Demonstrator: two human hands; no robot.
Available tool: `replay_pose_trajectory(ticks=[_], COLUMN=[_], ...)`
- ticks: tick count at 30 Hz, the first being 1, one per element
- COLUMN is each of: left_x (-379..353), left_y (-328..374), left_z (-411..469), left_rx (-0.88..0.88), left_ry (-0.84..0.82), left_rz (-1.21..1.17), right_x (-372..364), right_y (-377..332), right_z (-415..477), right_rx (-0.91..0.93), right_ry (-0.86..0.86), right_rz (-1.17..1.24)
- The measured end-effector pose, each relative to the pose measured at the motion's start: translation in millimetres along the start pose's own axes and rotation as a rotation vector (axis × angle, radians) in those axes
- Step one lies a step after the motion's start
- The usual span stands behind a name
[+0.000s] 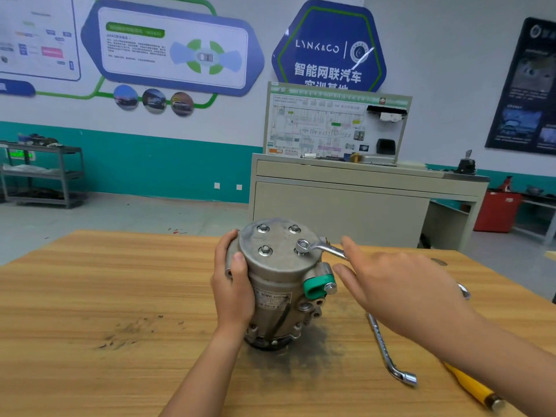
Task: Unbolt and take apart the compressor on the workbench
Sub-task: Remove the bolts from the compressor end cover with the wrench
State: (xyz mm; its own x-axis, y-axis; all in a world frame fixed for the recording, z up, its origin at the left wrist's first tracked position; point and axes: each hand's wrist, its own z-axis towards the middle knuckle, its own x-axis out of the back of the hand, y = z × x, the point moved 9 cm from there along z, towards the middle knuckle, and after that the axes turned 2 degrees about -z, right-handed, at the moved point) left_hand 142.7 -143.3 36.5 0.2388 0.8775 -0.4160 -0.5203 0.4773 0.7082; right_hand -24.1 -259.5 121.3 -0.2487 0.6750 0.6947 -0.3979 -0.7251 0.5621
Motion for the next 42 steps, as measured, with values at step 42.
replay_pose_trajectory(ticks=[42], left_x=[-15.6], left_y=[5.2], left_z=[-5.0], left_rx=[-0.046], left_ry=[-0.035], left_rz=[0.059], right_x=[-6.4], right_y=[8.7], right_z=[1.4], right_rx=[-0.002], right_ry=[-0.15], right_rz=[-0.072])
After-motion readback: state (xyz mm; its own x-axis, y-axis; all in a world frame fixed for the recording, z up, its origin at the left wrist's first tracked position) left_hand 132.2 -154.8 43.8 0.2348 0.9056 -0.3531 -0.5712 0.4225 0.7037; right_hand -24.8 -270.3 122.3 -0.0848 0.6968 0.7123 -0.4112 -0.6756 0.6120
